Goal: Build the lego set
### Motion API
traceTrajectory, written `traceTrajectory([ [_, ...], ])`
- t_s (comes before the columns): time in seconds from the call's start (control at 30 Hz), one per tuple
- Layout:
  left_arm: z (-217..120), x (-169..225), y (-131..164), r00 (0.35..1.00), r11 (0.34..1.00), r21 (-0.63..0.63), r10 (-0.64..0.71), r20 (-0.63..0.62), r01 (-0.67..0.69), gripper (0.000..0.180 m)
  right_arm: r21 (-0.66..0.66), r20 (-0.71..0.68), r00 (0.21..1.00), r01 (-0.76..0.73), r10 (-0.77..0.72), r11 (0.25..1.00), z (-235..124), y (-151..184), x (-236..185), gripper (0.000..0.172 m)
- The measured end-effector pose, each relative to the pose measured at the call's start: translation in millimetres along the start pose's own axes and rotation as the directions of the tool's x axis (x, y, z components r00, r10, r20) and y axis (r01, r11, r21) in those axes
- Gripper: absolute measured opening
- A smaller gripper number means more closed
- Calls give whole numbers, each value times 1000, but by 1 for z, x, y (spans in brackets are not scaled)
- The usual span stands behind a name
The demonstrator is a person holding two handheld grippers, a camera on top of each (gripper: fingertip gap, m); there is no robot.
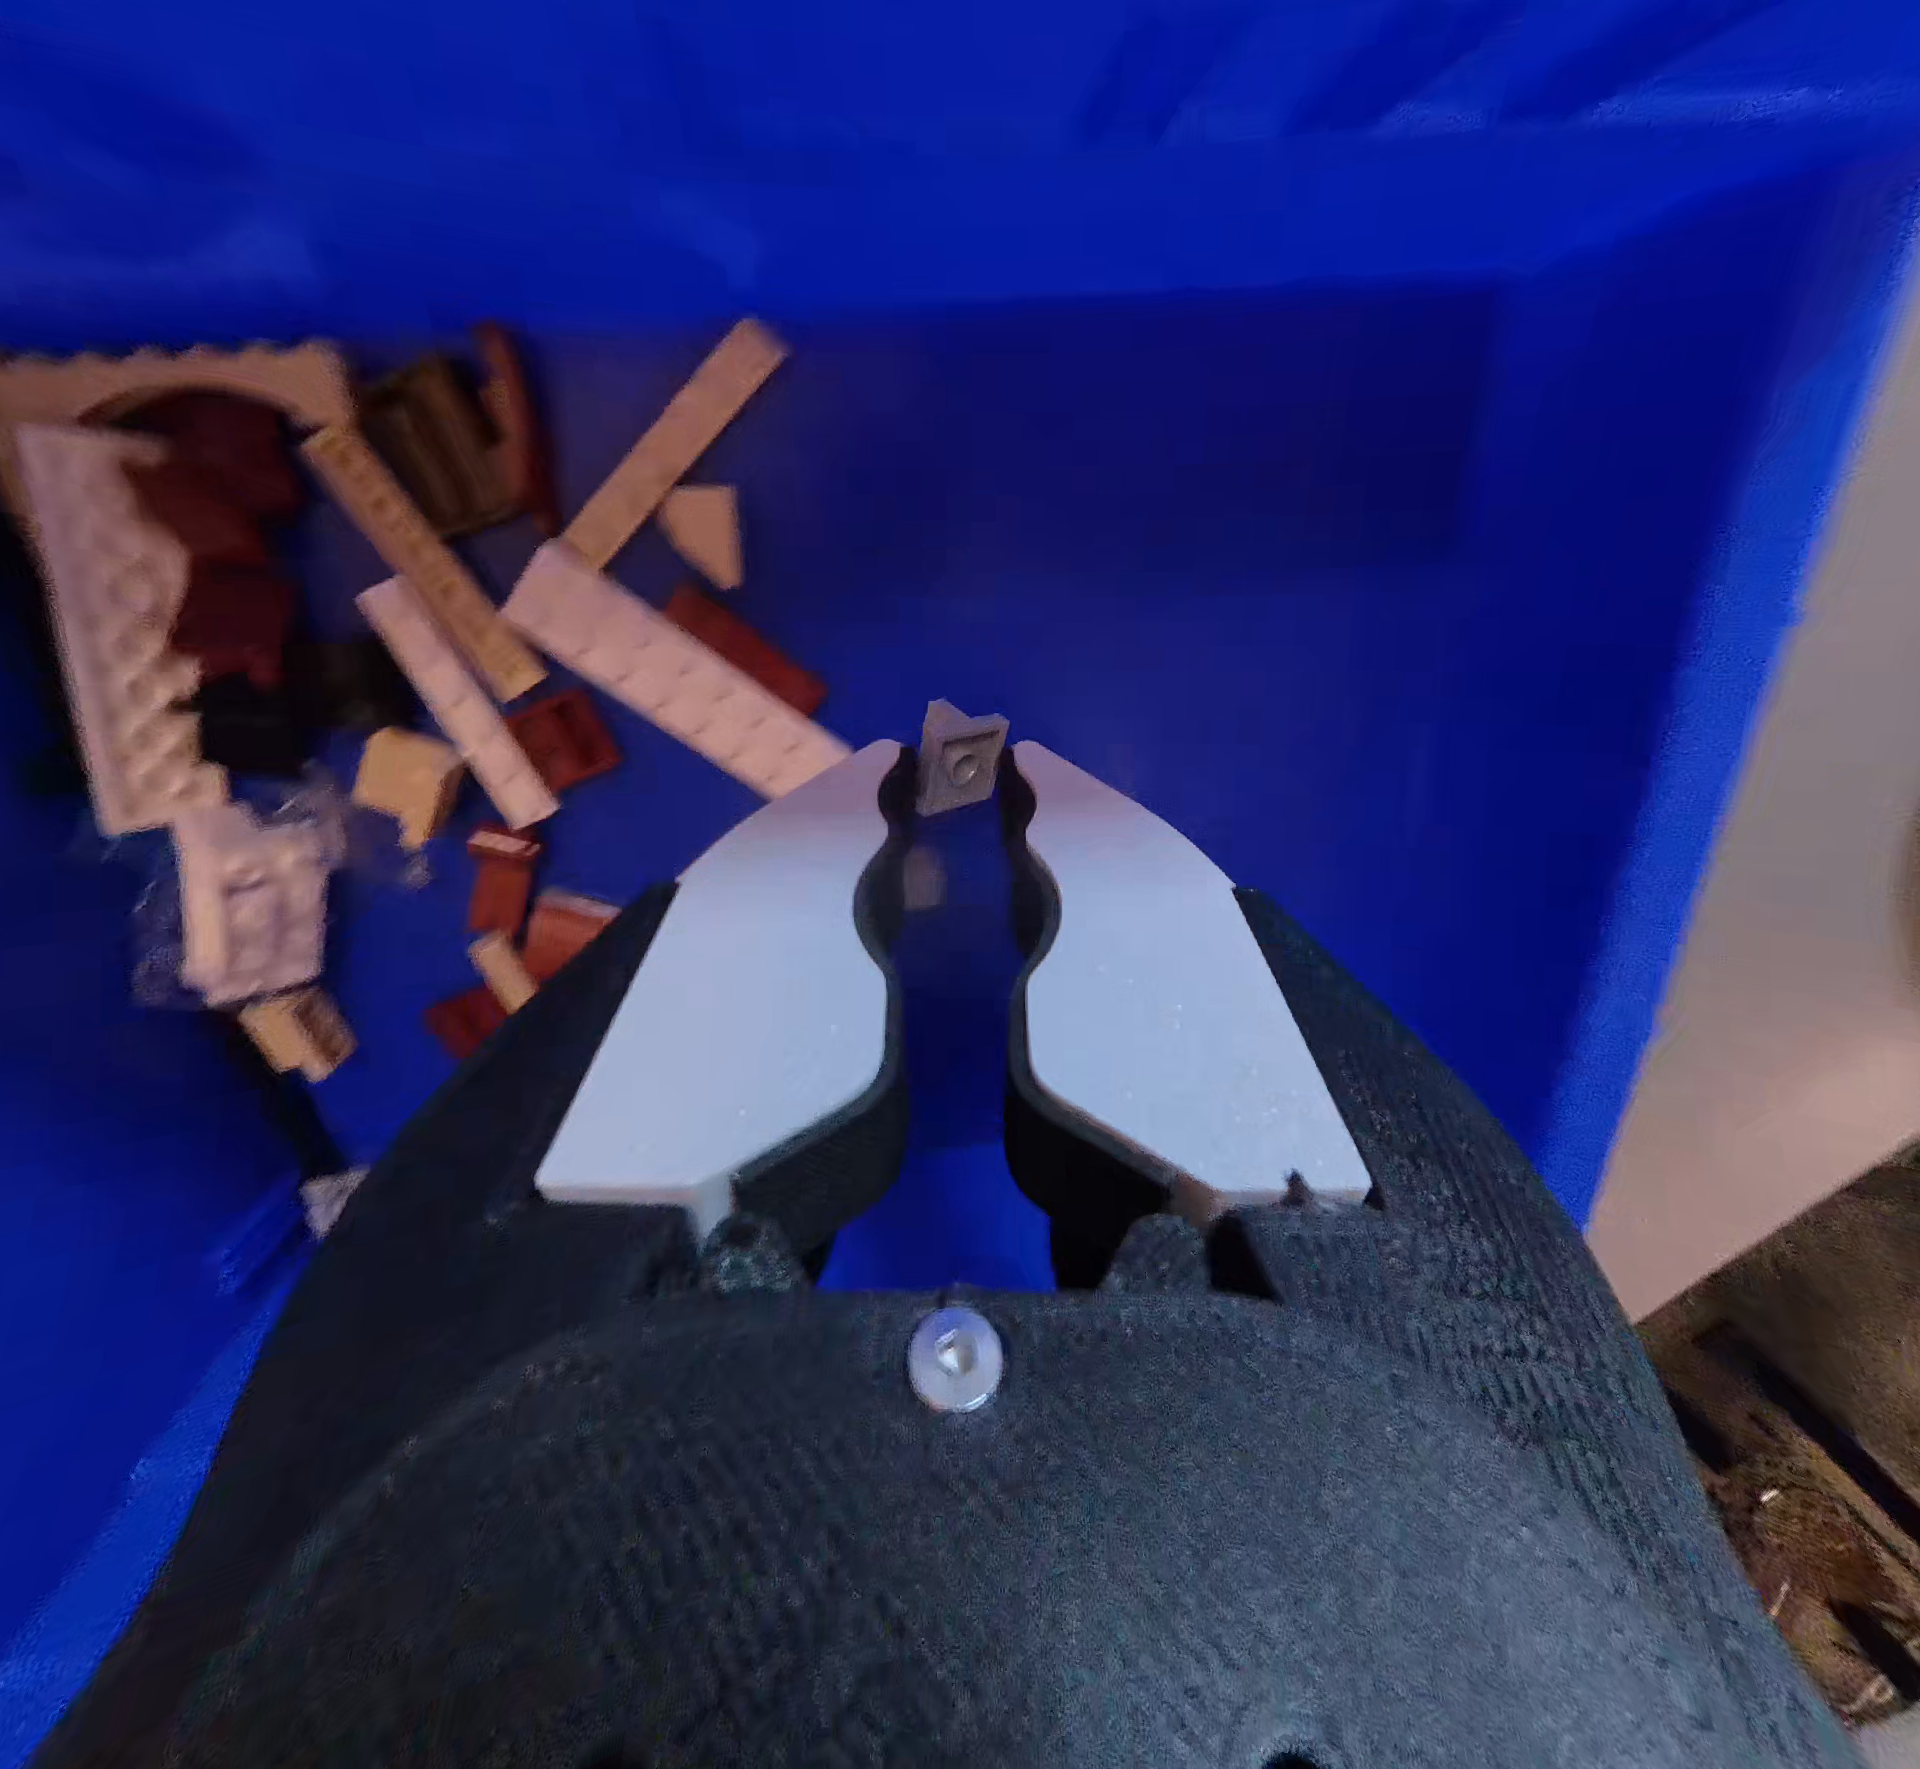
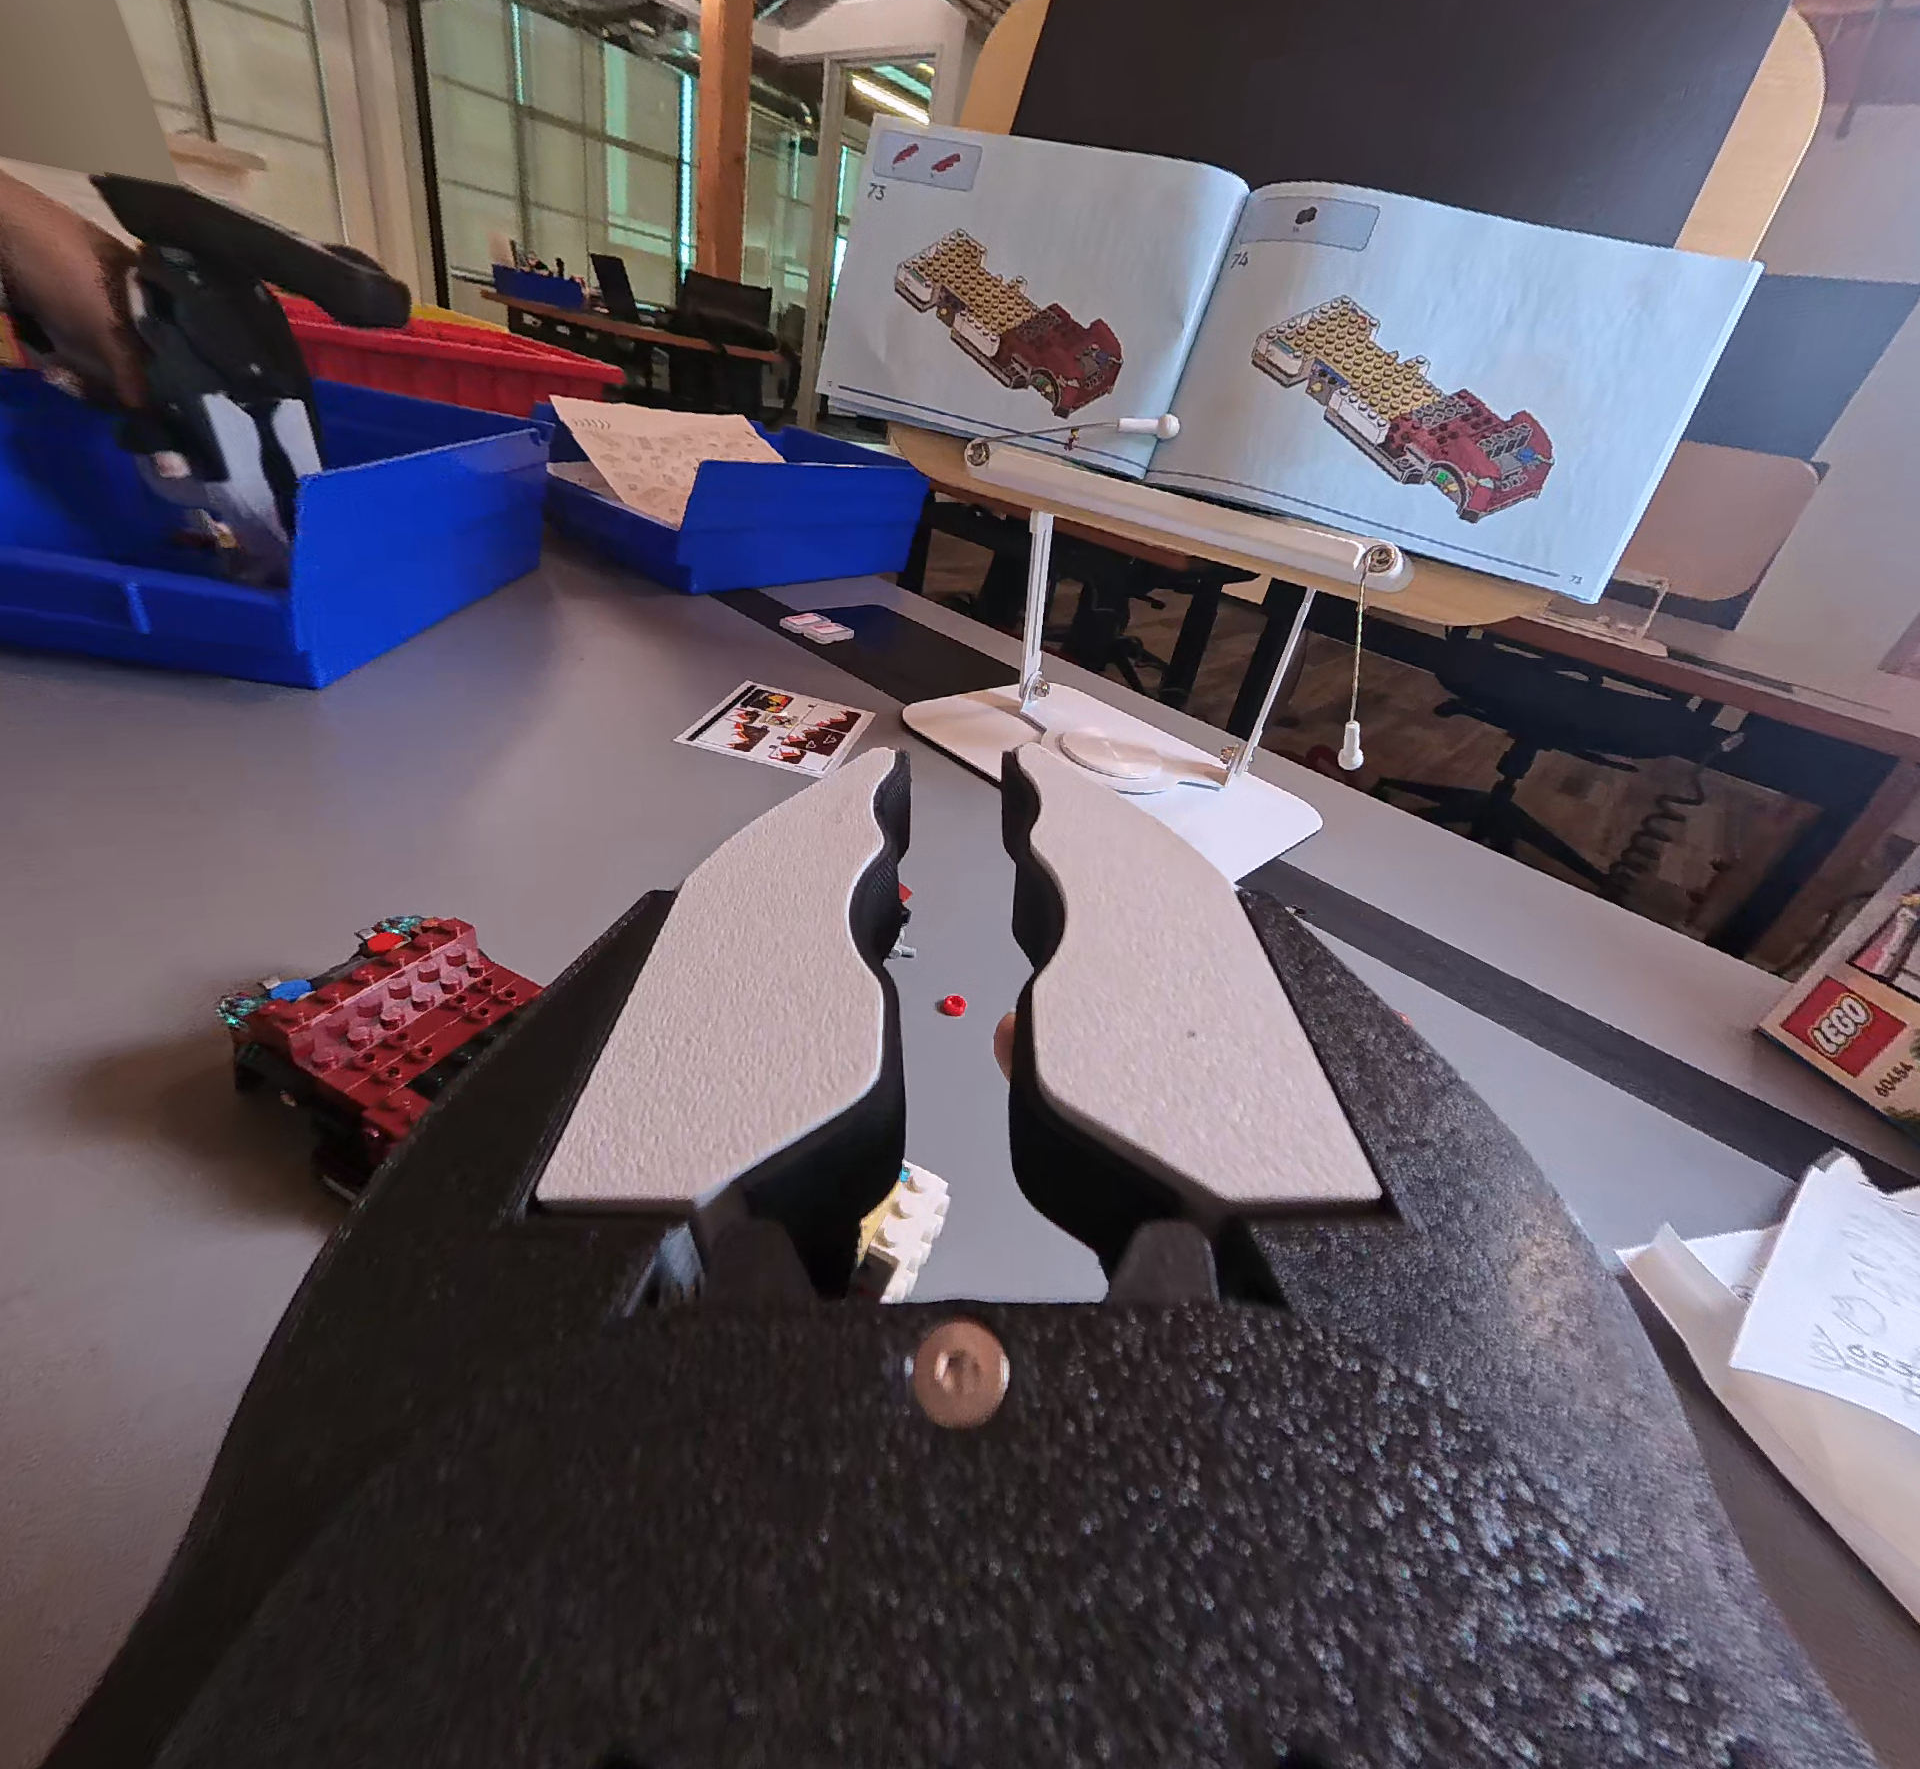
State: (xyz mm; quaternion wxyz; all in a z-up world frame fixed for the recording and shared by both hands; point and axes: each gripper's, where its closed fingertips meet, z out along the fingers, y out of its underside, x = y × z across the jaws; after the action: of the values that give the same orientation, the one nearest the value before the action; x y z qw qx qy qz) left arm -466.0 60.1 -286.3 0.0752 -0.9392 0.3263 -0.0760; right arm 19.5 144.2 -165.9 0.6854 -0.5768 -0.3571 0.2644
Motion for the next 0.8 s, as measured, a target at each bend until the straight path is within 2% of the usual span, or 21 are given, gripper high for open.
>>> traceTrajectory([
  [0.07, -1, 25, -9, 995, 997, 47, 64, -75, -61, 22, 4, 0, 1000, 1, -1, 1000, 0, -1, 0, 17],
  [0.13, -6, 36, -17, 991, 990, 102, 102, -83, -93, 29, 13, -6, 1000, 0, 0, 1000, 0, -2, 0, 17],
  [0.23, -19, 39, -30, 992, 977, 200, 96, -76, -79, 30, 23, -20, 1000, 1, -1, 1000, -1, -5, 2, 17],
  [0.33, -31, 15, -32, 997, 967, 245, 62, 52, -72, 28, 23, -26, 1000, 1, 0, 1000, -1, -5, 3, 17],
  [0.43, -46, -15, -30, 985, 954, 299, -28, 171, -25, 22, 21, -27, 1000, 3, -3, 1000, -1, -5, 3, 17],
  [0.53, -60, -42, -25, 967, 930, 366, -120, 224, 31, 1, 21, -22, 1000, 4, -3, 1000, -2, -5, 3, 17],
  [0.57, -62, -51, -22, 958, 924, 379, -155, 241, 54, 1, 22, -22, 1000, 4, -3, 1000, -2, -5, 3, 17],
  [0.7, -57, -78, -8, 932, 931, 352, -210, 295, 98, 0, 11, -25, 1000, -1, 1, 1000, 0, -2, 4, 17],
  [0.8, -43, -87, 4, 926, 966, 247, -166, 340, 82, 0, 3, -28, 1000, 5, -5, 1000, 1, 0, 3, 17],
])
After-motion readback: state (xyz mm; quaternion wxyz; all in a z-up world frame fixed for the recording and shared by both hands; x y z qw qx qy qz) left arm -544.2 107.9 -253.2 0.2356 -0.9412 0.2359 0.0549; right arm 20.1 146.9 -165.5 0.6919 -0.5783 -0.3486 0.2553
